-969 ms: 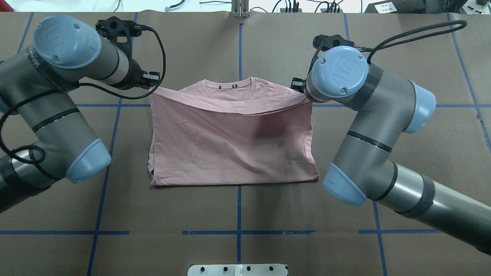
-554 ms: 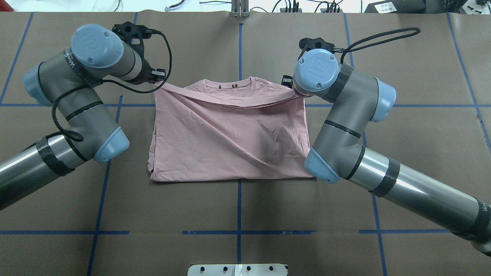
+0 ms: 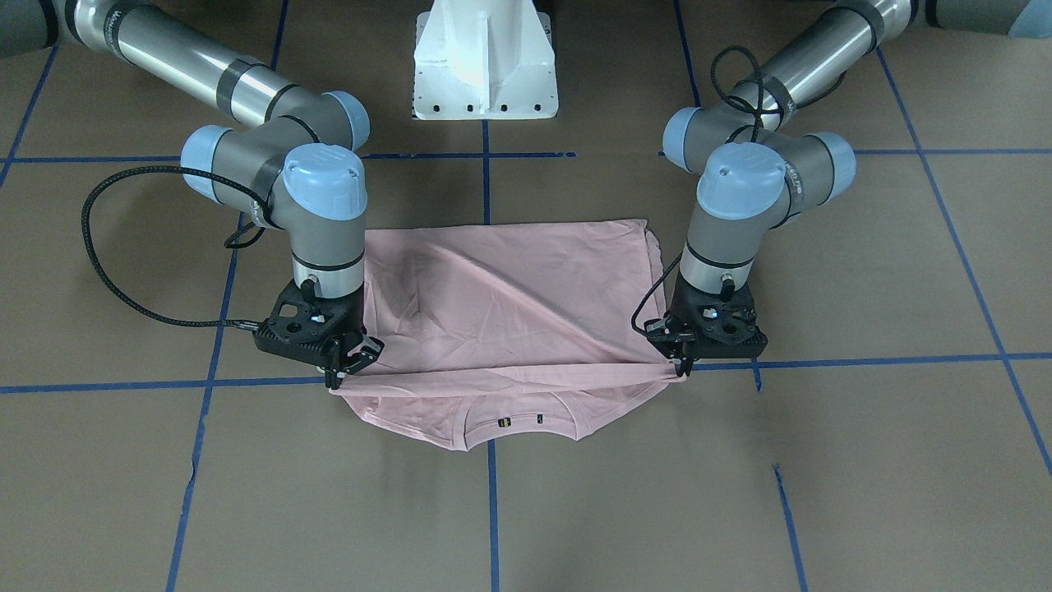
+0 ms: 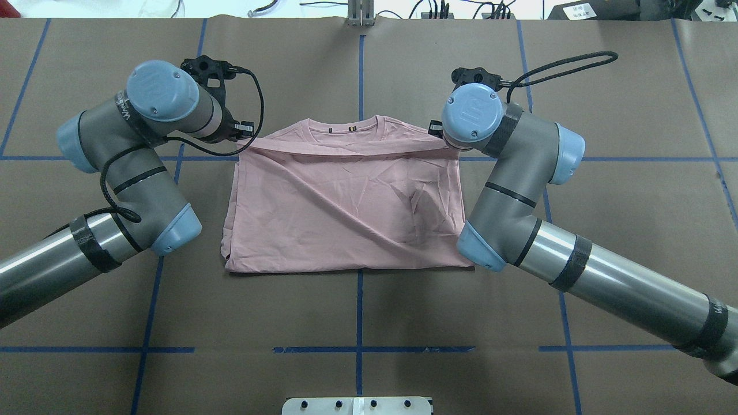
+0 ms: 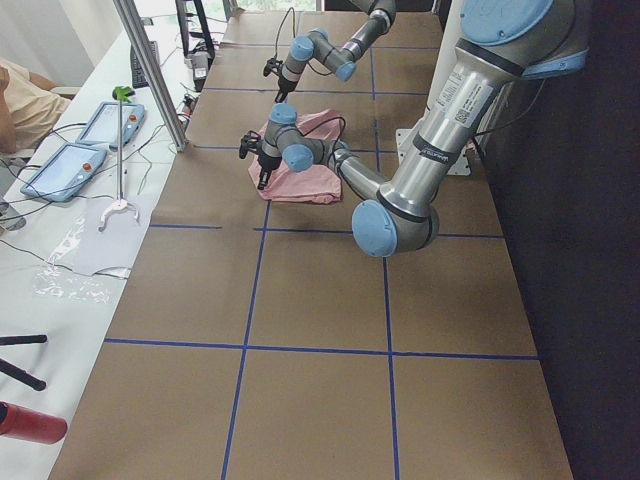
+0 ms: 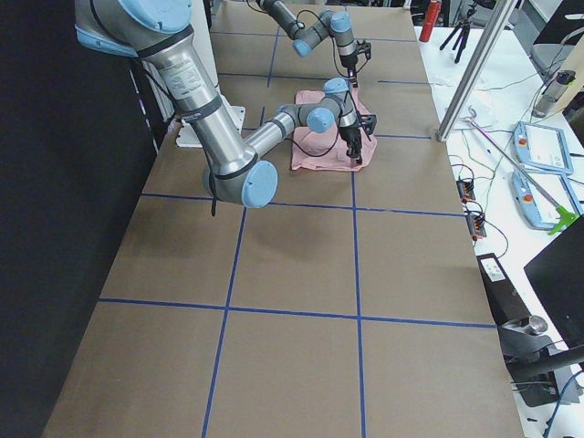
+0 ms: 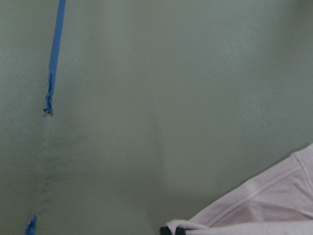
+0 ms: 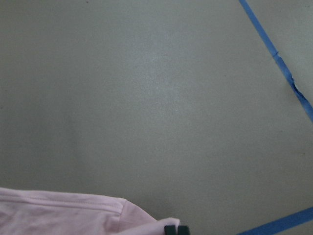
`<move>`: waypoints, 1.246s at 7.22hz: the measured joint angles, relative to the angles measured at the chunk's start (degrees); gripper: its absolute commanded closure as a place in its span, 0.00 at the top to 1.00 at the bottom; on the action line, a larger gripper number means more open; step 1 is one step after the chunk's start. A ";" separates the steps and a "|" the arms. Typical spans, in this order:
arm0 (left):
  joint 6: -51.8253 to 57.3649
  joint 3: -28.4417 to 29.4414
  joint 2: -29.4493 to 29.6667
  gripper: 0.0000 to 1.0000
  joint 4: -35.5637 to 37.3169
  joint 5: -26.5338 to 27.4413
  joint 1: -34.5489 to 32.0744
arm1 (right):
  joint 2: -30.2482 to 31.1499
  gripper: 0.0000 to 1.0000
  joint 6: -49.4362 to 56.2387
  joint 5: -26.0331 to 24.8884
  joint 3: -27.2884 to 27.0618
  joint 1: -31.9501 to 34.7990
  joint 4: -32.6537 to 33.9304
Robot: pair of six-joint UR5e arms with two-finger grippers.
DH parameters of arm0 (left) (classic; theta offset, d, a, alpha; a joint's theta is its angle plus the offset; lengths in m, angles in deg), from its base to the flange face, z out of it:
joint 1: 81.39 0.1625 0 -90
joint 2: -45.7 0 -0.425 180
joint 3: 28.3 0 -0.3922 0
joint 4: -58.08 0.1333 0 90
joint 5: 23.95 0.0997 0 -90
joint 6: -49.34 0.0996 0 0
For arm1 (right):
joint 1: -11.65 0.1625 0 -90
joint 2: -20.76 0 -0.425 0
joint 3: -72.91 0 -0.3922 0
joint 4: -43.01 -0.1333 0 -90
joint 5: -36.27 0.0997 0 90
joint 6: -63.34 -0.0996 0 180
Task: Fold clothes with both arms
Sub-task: 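Release the hem and draw both grippers back from the folded shirt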
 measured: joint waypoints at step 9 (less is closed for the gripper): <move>0.21 -17.38 -12.90 0.81 -2.79 -0.19 4.33 | 4.62 1.00 15.88 9.05 -6.52 3.90 -3.62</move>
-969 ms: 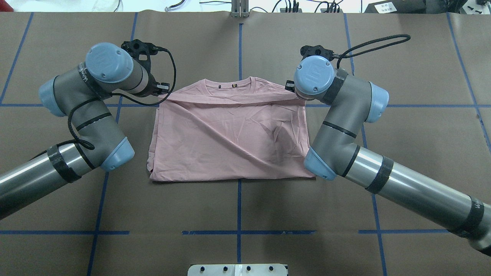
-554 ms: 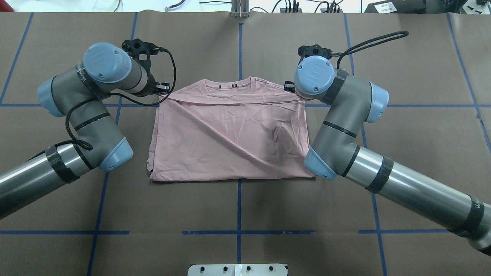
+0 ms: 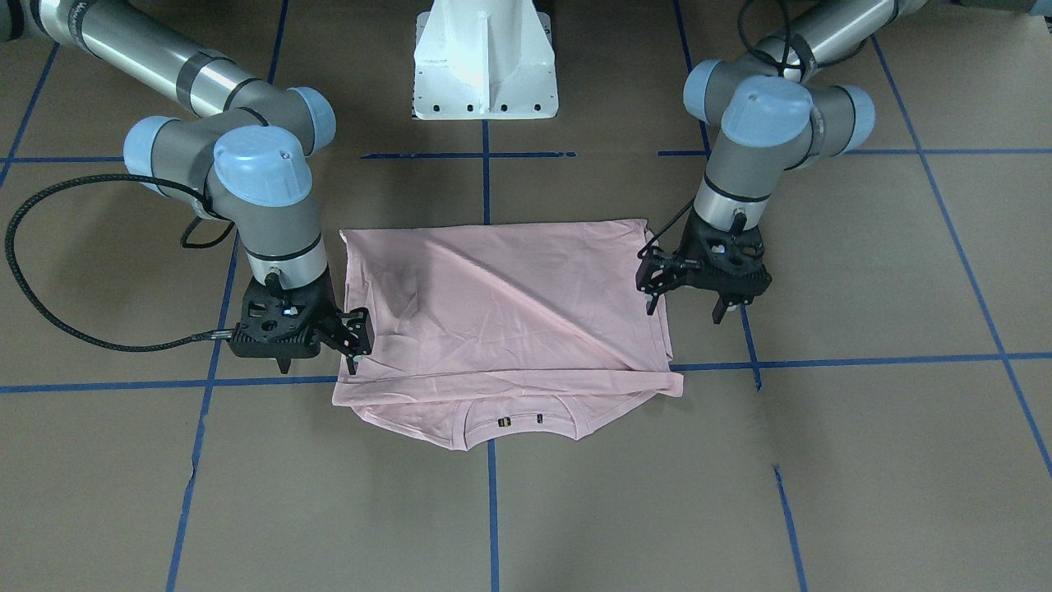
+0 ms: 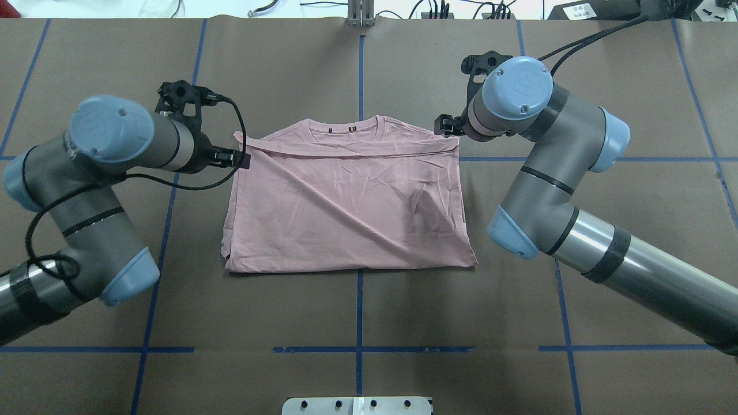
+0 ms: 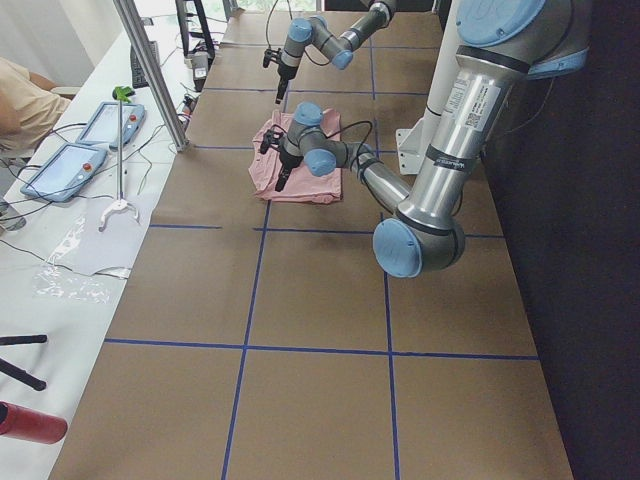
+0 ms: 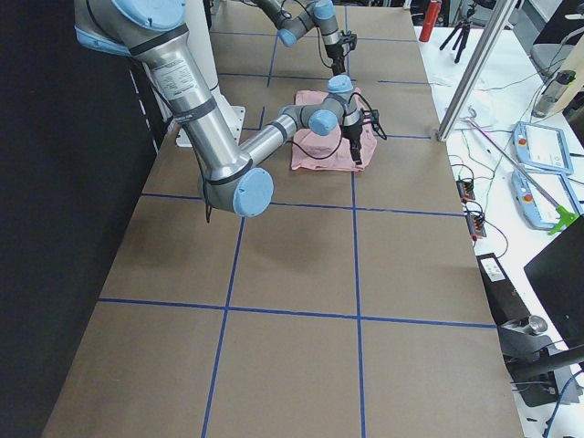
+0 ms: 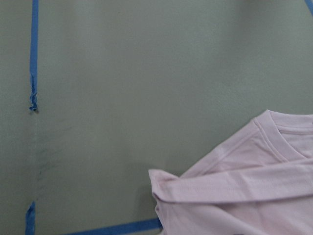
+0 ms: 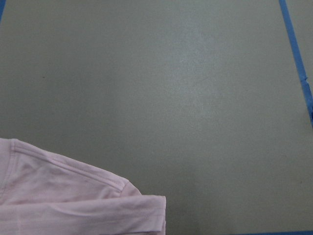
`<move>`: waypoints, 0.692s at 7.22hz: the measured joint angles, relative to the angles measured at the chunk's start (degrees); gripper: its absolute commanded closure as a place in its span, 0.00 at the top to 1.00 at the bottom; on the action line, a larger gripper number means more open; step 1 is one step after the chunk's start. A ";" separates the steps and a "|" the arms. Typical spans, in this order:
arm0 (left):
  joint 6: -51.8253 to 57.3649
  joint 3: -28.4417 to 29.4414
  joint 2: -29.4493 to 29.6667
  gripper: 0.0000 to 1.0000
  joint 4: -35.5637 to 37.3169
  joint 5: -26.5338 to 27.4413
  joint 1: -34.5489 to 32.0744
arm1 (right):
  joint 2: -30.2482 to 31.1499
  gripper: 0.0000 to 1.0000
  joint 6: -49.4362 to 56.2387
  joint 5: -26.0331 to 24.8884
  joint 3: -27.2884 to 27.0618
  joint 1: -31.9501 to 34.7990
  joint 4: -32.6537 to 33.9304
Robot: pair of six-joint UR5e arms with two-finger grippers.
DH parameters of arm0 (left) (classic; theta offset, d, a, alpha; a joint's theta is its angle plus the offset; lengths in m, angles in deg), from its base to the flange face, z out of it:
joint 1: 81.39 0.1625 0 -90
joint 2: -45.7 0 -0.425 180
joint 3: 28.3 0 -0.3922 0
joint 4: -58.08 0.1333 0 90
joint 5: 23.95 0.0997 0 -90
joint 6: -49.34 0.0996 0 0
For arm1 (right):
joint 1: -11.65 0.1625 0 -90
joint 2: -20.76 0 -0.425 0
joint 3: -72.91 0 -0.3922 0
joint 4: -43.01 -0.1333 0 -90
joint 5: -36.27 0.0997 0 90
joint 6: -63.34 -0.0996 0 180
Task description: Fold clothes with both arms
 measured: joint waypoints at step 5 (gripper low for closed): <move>-16.75 -6.23 -9.42 0.44 -5.15 6.45 13.18 | 0.94 1.00 -0.02 0.17 -1.53 0.00 -0.09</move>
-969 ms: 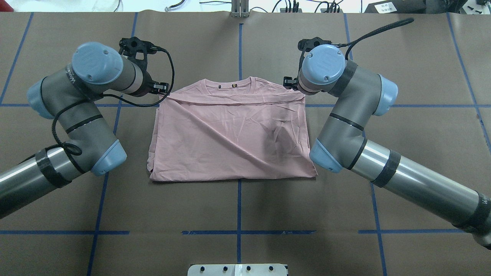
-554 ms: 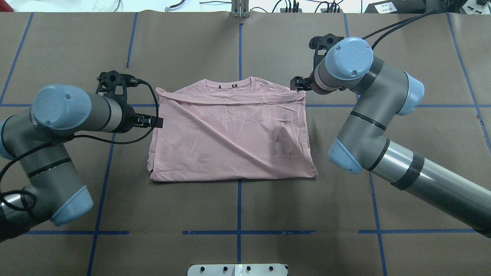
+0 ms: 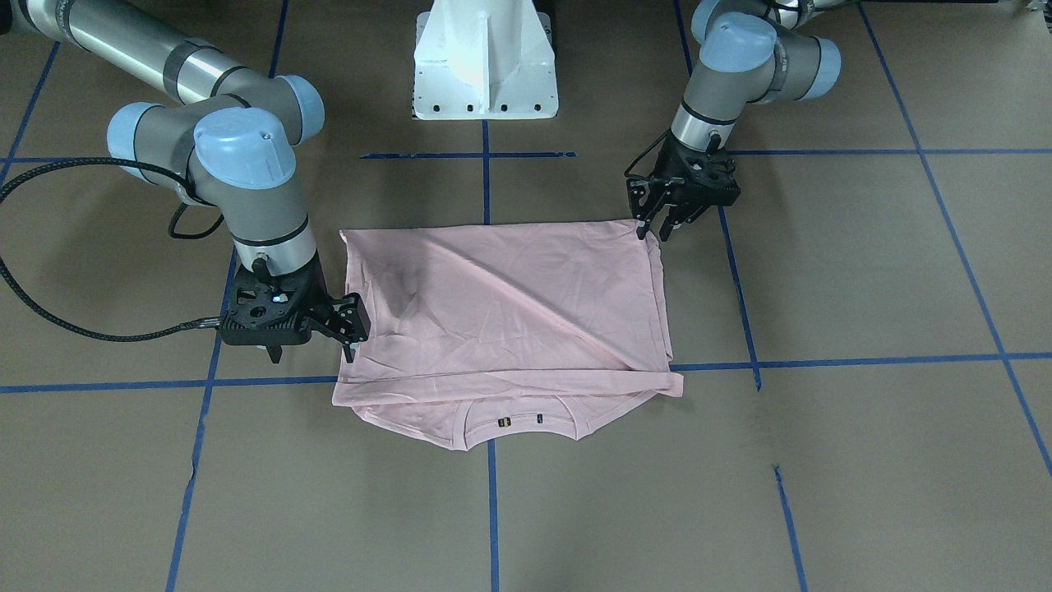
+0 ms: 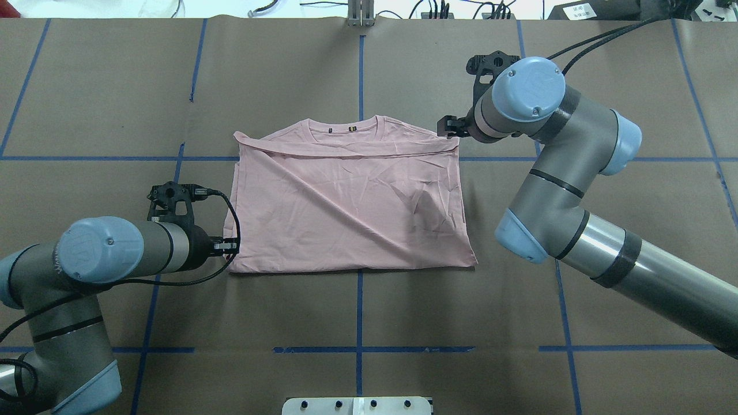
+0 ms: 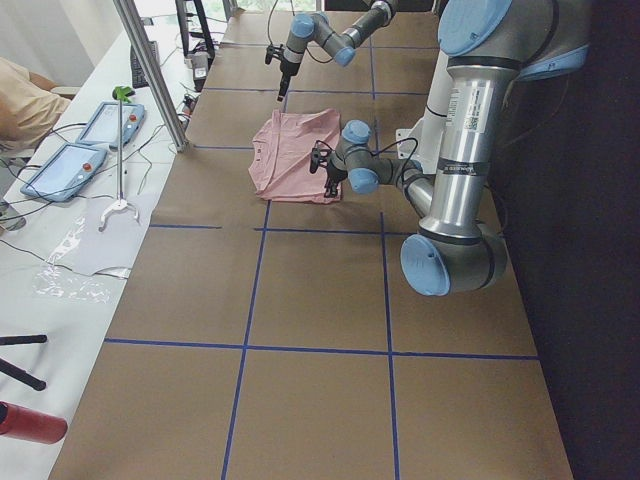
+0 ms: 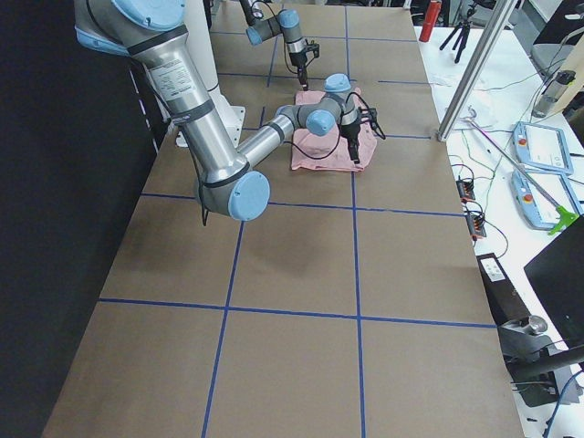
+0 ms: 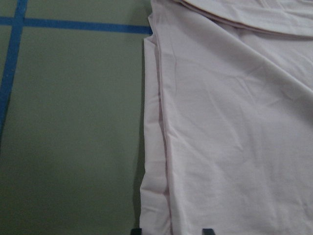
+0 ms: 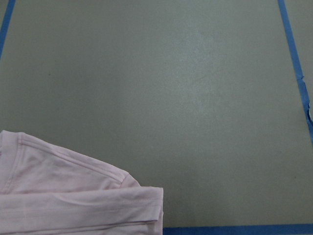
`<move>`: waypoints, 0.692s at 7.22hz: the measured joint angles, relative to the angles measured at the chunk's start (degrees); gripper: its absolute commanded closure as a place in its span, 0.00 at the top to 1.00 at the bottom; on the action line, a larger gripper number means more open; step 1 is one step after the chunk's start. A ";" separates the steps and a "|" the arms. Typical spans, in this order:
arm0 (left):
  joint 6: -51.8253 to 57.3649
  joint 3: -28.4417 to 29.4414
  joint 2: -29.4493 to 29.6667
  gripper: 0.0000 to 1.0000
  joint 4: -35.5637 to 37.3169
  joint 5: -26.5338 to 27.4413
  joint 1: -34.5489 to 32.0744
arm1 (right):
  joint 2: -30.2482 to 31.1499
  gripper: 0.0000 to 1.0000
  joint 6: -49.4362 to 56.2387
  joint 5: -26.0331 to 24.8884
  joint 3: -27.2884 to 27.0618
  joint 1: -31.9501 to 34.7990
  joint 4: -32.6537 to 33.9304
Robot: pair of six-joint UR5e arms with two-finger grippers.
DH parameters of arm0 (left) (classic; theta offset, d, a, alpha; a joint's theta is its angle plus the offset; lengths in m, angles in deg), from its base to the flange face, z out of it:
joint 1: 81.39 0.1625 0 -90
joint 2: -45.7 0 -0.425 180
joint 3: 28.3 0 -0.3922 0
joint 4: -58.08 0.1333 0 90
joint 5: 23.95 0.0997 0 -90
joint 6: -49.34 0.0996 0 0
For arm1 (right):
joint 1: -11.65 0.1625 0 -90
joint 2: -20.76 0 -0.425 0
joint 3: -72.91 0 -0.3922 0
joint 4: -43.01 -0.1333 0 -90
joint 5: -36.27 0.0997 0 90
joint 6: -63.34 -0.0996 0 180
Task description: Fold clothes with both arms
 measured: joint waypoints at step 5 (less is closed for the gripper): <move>-0.51 0.95 0.17 0.00 -0.04 0.30 2.00 | 0.24 1.00 -0.06 -0.18 0.08 -0.04 0.00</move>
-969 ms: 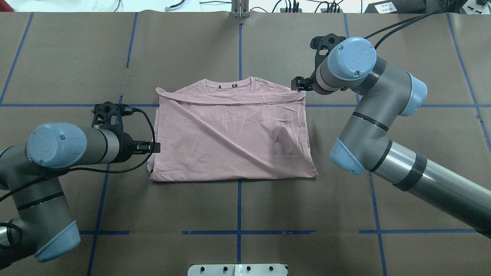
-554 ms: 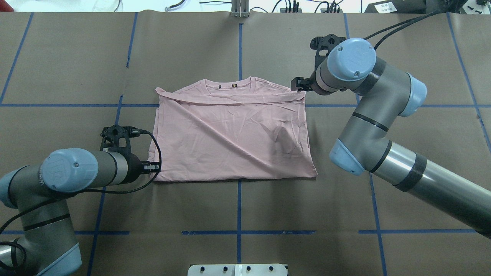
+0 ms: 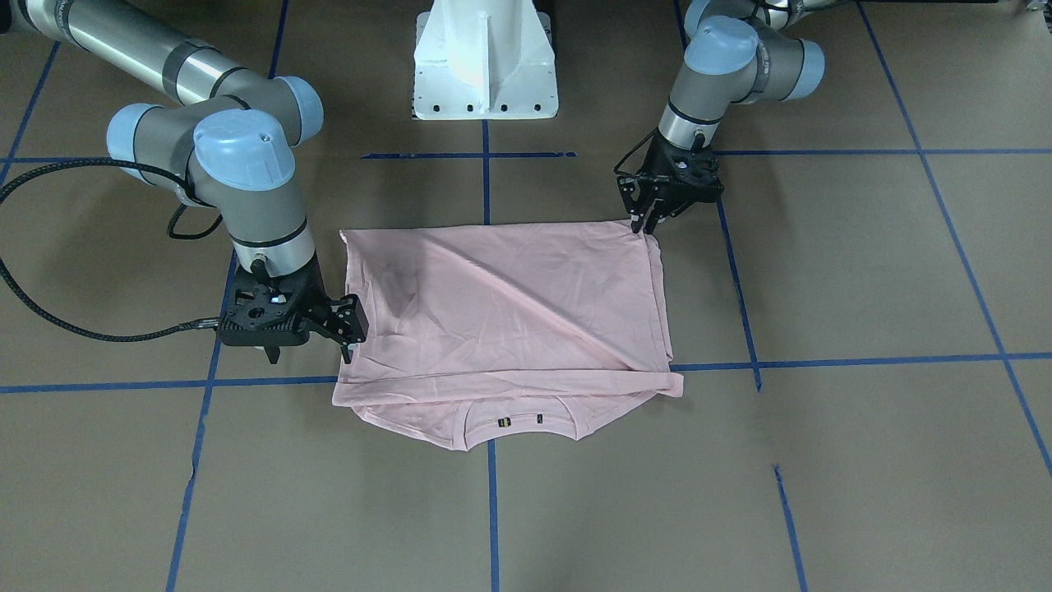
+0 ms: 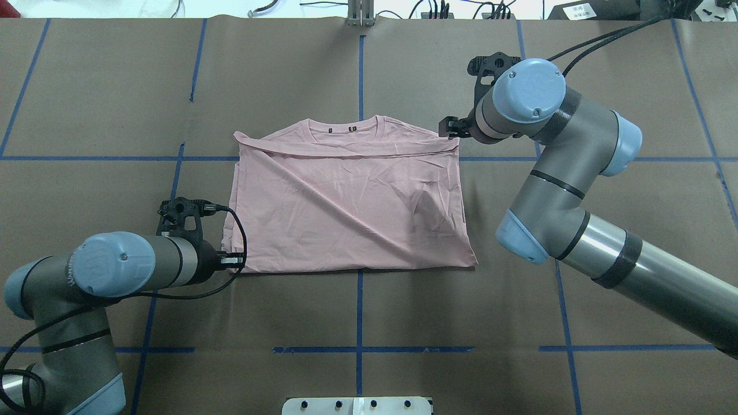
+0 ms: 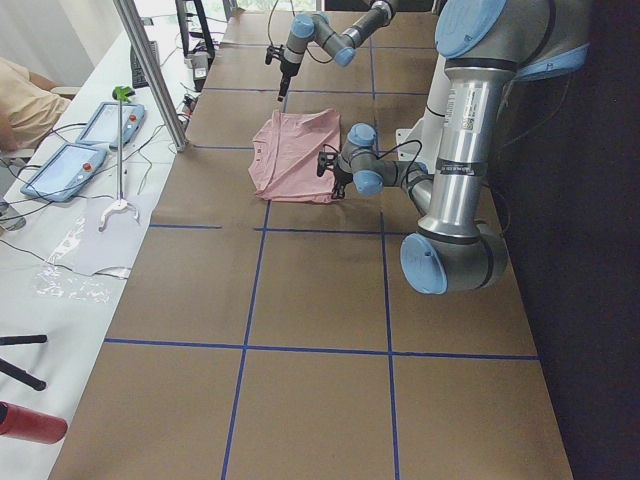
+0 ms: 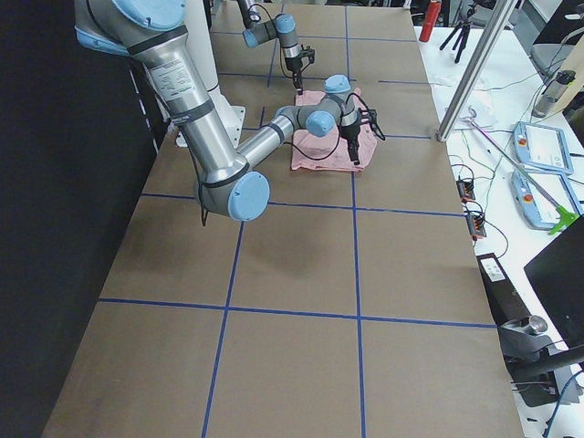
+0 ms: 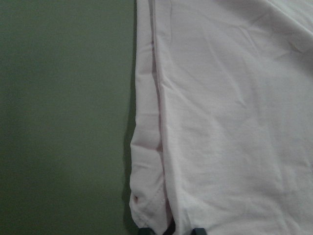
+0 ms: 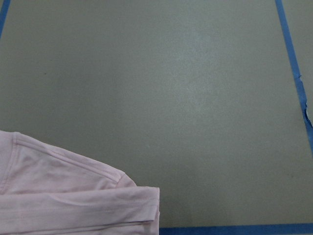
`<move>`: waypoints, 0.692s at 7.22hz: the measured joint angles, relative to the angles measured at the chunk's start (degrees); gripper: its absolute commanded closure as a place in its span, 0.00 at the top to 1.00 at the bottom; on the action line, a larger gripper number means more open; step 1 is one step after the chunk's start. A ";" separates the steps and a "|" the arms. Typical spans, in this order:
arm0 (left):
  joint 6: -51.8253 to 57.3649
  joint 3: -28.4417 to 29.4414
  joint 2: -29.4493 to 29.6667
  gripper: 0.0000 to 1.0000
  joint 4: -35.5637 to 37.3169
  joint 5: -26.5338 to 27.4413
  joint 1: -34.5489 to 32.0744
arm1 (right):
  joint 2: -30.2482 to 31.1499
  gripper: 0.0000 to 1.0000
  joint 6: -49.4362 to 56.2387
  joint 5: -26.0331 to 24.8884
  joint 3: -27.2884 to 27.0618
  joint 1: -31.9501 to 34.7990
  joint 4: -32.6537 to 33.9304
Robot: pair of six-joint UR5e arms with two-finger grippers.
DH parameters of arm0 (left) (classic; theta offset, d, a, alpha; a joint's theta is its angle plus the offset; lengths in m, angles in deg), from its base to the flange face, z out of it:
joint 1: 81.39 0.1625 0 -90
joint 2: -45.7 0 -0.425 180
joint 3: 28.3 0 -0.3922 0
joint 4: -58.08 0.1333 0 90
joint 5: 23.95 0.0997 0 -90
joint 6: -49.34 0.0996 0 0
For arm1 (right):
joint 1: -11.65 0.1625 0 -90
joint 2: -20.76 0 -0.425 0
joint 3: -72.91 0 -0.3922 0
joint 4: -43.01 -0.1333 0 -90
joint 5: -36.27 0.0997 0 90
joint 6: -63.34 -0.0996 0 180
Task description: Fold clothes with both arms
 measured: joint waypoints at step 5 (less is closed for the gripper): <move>11.81 1.23 -0.46 0.00 0.01 0.21 -4.97 | 0.01 1.00 -0.02 -0.06 0.18 -0.09 0.00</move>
